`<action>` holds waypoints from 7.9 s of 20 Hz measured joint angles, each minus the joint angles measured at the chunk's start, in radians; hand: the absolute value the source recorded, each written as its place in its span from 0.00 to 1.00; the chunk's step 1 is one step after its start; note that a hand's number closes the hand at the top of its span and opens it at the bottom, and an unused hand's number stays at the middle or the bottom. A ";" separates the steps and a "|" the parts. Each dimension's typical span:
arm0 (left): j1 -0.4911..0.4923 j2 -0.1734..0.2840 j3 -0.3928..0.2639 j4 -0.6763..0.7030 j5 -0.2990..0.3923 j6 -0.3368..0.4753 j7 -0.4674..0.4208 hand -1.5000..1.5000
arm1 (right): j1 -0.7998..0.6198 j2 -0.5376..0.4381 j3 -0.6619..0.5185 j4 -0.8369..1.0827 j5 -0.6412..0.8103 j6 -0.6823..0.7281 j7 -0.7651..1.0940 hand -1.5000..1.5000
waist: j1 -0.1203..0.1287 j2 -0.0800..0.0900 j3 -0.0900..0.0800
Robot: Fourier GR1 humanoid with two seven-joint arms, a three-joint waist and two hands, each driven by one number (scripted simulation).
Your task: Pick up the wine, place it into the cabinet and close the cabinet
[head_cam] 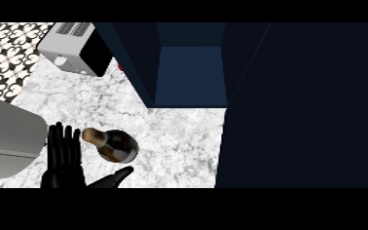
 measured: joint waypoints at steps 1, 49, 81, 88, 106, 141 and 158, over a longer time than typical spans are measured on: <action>-0.004 -0.007 0.004 0.019 0.006 -0.012 -0.013 0.00 | 0.006 -0.001 -0.004 -0.002 -0.001 0.005 -0.006 0.00 | -0.001 0.000 0.000; -0.282 -0.112 0.211 0.699 0.131 -0.451 -0.355 1.00 | -0.014 0.031 -0.033 0.001 0.004 0.048 0.021 0.00 | -0.003 0.000 0.002; -0.278 0.154 0.211 0.379 0.063 -0.682 -0.239 1.00 | -0.031 0.054 -0.058 0.013 -0.005 0.063 0.034 0.00 | 0.004 -0.001 0.002; -0.289 0.130 0.152 0.143 0.047 -0.592 -0.015 1.00 | -0.022 0.062 -0.050 0.011 -0.006 0.067 0.037 0.00 | 0.001 -0.001 0.002; -0.541 -0.092 -0.049 -0.022 -0.121 -0.333 0.366 1.00 | -0.007 0.080 -0.043 0.013 -0.005 0.073 0.015 0.00 | -0.005 0.000 0.002; -0.881 -0.126 -0.210 0.427 0.003 0.078 0.136 1.00 | -0.003 0.075 -0.057 0.014 -0.016 0.105 0.009 0.00 | -0.011 0.002 0.001; -0.894 -0.124 -0.131 0.697 -0.001 0.026 -0.079 1.00 | 0.008 0.068 -0.079 0.010 -0.024 0.118 0.006 0.00 | -0.011 0.002 0.001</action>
